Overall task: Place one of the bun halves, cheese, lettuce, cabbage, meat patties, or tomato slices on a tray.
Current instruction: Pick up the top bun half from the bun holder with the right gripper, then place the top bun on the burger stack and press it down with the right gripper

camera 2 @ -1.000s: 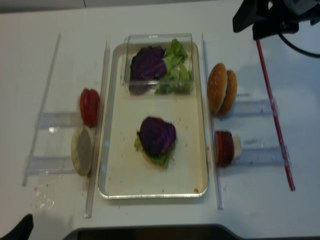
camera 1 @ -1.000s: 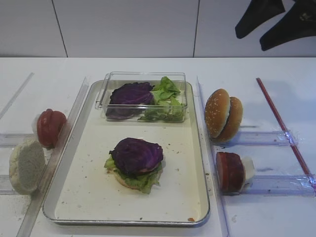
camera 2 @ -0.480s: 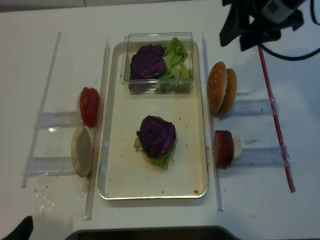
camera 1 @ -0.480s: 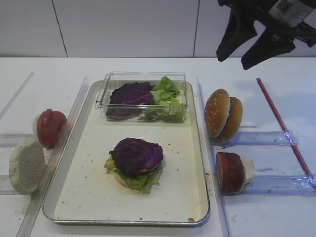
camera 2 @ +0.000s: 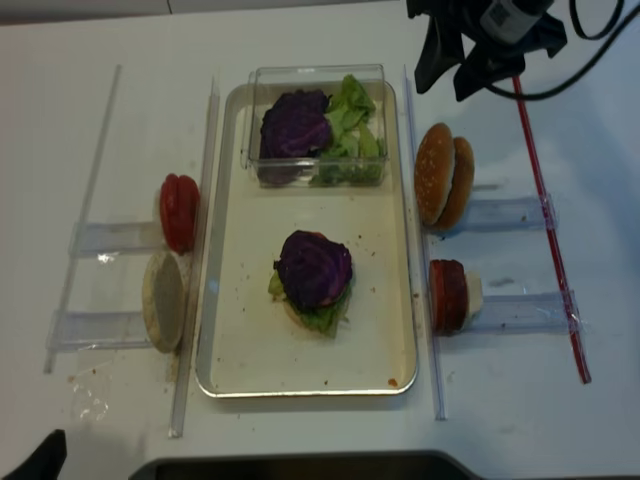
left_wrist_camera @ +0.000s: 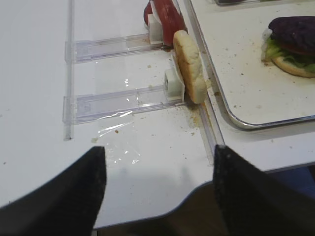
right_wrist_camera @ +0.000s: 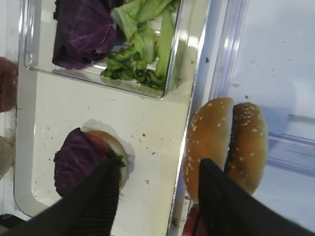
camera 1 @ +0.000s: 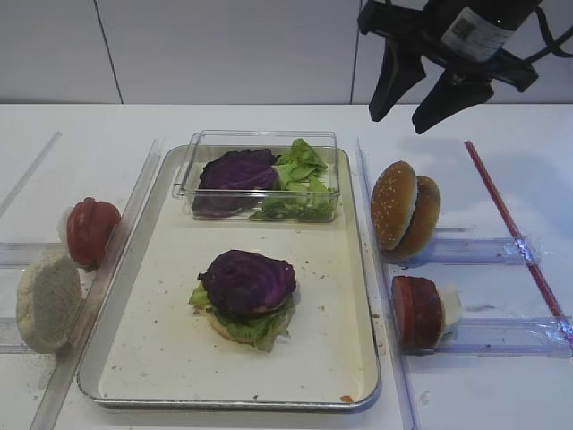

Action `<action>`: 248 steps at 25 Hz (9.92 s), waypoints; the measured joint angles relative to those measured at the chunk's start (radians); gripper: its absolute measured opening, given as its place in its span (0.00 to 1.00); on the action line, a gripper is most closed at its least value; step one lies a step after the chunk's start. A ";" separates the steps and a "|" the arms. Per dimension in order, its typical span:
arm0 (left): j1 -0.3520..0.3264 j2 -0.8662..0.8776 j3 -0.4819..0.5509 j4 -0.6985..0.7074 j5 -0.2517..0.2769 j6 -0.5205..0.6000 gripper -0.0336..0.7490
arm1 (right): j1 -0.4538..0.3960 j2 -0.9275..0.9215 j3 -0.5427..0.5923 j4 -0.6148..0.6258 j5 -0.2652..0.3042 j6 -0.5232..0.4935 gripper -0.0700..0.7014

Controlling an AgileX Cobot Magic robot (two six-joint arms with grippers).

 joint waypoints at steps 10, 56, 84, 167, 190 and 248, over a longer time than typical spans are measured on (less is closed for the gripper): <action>0.000 0.000 0.000 0.000 0.000 0.000 0.59 | 0.002 0.058 -0.007 -0.066 -0.003 0.026 0.60; 0.000 0.000 0.000 0.000 0.000 0.000 0.59 | 0.027 0.133 0.035 -0.064 -0.014 0.021 0.51; 0.000 0.000 0.000 0.000 0.000 0.000 0.59 | 0.055 0.177 0.035 -0.097 -0.017 0.037 0.42; 0.000 0.000 0.000 0.004 0.000 -0.015 0.59 | 0.055 0.113 0.035 0.279 -0.017 -0.102 0.34; 0.000 0.000 0.000 0.006 0.000 -0.015 0.59 | -0.016 0.109 0.061 0.911 -0.032 -0.507 0.34; 0.000 0.000 0.000 0.006 0.000 -0.015 0.59 | 0.120 0.120 0.738 1.290 -0.088 -1.064 0.34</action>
